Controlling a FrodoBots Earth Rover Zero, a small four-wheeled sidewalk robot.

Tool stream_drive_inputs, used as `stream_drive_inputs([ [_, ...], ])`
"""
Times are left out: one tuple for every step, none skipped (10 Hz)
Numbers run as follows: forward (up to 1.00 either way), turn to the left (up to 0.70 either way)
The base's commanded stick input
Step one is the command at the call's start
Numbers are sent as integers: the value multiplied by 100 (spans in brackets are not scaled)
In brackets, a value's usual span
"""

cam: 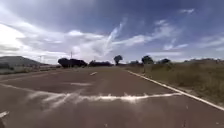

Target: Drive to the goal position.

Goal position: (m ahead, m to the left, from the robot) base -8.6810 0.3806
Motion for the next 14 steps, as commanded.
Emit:
stream_drive_inputs([
  [100, 0],
  [100, 0],
  [100, 0],
  [100, 0],
  [100, 0],
  [100, 0],
  [100, 0],
  [100, 0],
  [100, 23],
  [100, 29],
  [100, 35],
  [100, 10],
  [100, 7],
  [100, 4],
])
